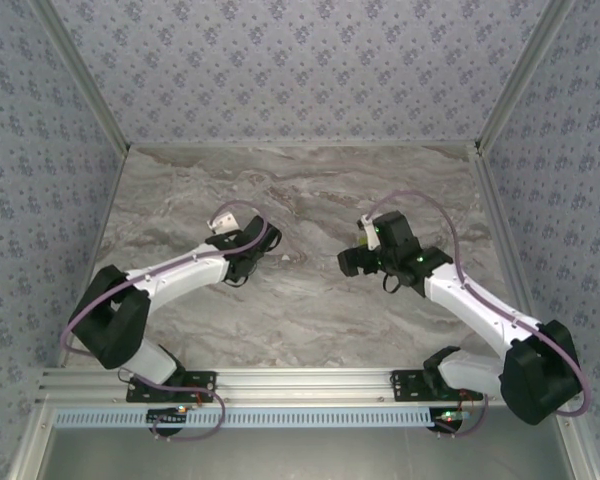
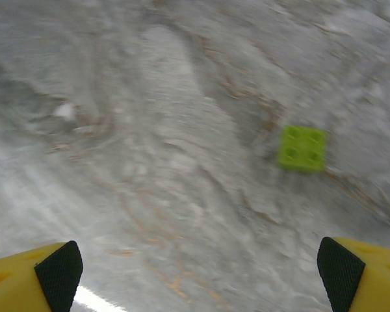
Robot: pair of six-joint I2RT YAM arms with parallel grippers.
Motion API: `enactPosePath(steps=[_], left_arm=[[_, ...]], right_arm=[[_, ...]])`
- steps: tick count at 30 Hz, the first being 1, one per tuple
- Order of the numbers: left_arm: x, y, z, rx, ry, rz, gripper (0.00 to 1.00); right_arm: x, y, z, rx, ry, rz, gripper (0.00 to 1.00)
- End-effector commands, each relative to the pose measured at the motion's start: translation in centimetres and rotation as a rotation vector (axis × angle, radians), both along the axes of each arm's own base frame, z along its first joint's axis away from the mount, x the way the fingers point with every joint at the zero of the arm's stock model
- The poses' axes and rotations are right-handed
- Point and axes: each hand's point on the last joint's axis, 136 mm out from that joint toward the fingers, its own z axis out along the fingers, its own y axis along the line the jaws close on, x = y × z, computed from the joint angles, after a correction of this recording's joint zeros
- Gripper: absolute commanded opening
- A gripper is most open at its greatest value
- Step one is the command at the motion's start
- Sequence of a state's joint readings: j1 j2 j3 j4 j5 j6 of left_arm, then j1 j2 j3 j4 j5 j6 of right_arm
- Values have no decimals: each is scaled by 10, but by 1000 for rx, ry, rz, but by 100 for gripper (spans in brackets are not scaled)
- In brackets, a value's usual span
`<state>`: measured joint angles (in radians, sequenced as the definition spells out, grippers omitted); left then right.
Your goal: Assemble a carrot with lego
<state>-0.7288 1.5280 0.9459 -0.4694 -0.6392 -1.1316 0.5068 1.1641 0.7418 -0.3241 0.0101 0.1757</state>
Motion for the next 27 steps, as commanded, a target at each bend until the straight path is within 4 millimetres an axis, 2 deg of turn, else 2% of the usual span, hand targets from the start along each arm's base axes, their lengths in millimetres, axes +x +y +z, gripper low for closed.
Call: enactPosePath(steps=[1,3,10,22,27], left_arm=[[8,-6,2,-25,-13,20,23],[10,-7,0,-18,-7,20,26],[10,-6,-6,26,33,23,28],[14,-12,-6,42,56,1,54],[14,-15,-7,31,58,-10,57]], right_arm=[[13,-31,3,19,-78,-215,97],[12,-37,-3,30,-73,-239,97],[11,-40,-14,14,-37,-246,96],[13,-39,-29,5,2,-247,96],[13,-37,-31,6,6,-238,96]])
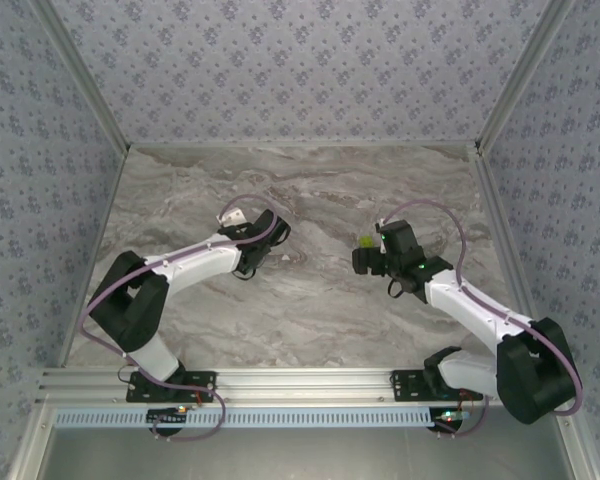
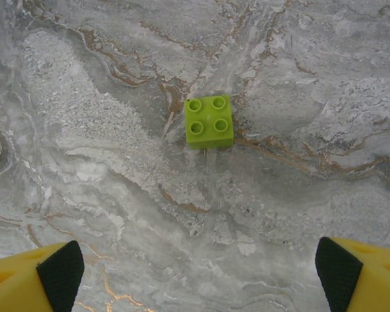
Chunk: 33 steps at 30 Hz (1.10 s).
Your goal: Assemble a carrot with lego
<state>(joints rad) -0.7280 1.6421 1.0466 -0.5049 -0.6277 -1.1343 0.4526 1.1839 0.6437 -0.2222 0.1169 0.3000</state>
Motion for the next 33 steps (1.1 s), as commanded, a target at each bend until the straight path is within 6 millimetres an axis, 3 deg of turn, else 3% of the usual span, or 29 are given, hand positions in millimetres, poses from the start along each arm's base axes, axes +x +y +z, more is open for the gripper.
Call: enactPosePath(steps=[1,7,8,13,14,22,33], left_arm=[[1,-3,2,0,14,-15,57],[3,-19,8,-56,22,-93,72],[3,-22,9,-65,25,-106,81],[2,-34,19,-109,33,-178,89],[1,-36,22,-115,29,-190,97],[-3,-35,51,-126,-4,-240,98],[-20,-31,65,-165,5,-289,98]], right_arm=[[2,-2,-5,3,1,-18,96],[10,0,-15,-12,1,-12,97],[12,-1,-18,-19,1,-18,97],[24,2,-32,-32,10,-23,97],[27,3,-34,-35,10,-23,97],[53,4,-47,-89,5,-38,96],[79,16,-60,-112,28,-10,90]])
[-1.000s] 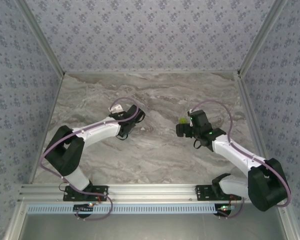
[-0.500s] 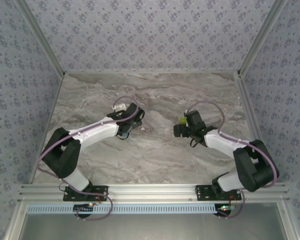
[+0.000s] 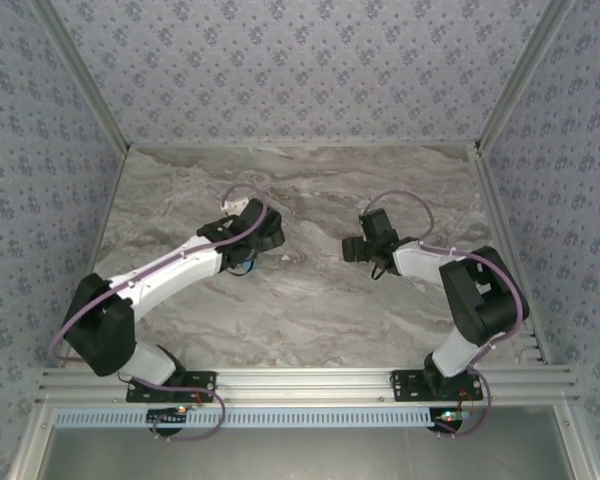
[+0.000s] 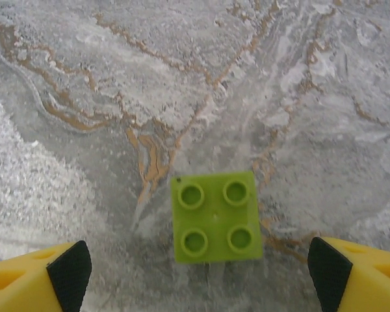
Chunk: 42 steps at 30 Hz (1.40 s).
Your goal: Assemble a carrot with lego
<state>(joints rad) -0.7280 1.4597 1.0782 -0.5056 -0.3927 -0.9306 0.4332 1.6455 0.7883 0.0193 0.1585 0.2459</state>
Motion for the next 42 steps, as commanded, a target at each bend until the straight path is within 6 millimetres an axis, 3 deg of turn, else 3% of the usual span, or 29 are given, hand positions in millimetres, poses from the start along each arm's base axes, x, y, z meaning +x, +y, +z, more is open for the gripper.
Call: enactPosePath(steps=[1,11,20,26,31,36,42], left_arm=[[-10,8,9,-2,6,-23,98],[-23,29,13,-8,23,-22,98],[-31,73,23,-87,-31,21,98],[-35,89,38,-111,-104,-2,98],[-35,95,32,-84,-156,-47,98],[-38,106,18,-146,-235,-37,98],[-38,141,7,-151,-196,74,97]], right_arm=[[12,-1,4,-16,-16,-7,89],[13,0,-4,-20,19,-25,77],[8,-5,-12,-32,57,-57,63],[12,-5,-14,-44,66,-63,43],[11,-3,-11,-34,55,-51,33],[2,15,1,23,35,40,29],[-42,63,38,55,6,273,27]])
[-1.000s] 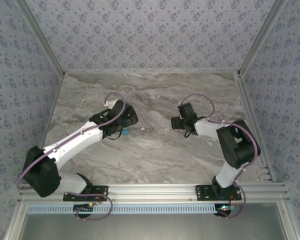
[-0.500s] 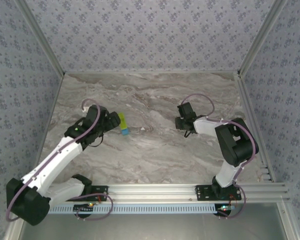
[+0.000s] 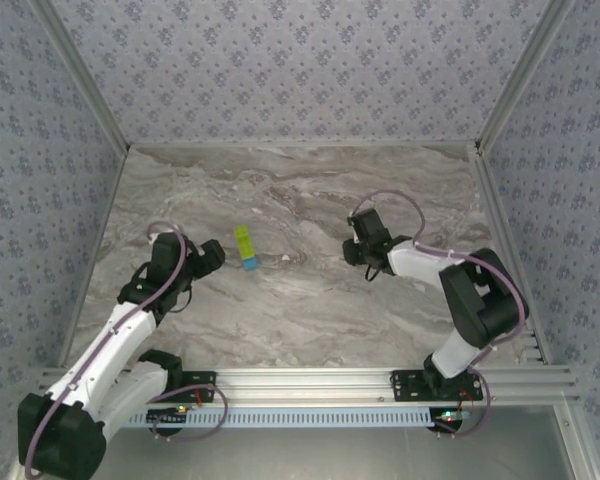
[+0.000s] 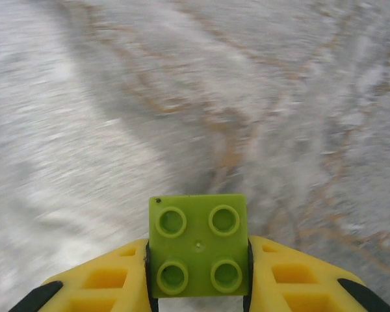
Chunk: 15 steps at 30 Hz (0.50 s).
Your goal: Assemble a carrot with lego
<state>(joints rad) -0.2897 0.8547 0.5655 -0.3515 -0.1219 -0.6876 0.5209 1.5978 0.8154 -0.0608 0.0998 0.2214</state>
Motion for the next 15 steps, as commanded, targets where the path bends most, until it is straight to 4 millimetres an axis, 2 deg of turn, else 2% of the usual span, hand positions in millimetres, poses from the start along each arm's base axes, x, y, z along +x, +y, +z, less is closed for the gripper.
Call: enactPosePath(steps=[1,5,7,12,15], left_arm=[[7,8,18,-14,-60,12,97],[4,37,17,-5,-41,124,98],[2,54,14,-13,-19,193,98],[0,79,9,-59,16,278,97],[-1,87,9,-70,27,298,97]], right_arm=[[-32,34,30,42,-11,178,27],[-70,78,52,63,-7,337,27],[-82,100,59,74,-6,387,27],[-103,165,71,130,-6,513,27],[-108,198,65,130,-1,585,27]])
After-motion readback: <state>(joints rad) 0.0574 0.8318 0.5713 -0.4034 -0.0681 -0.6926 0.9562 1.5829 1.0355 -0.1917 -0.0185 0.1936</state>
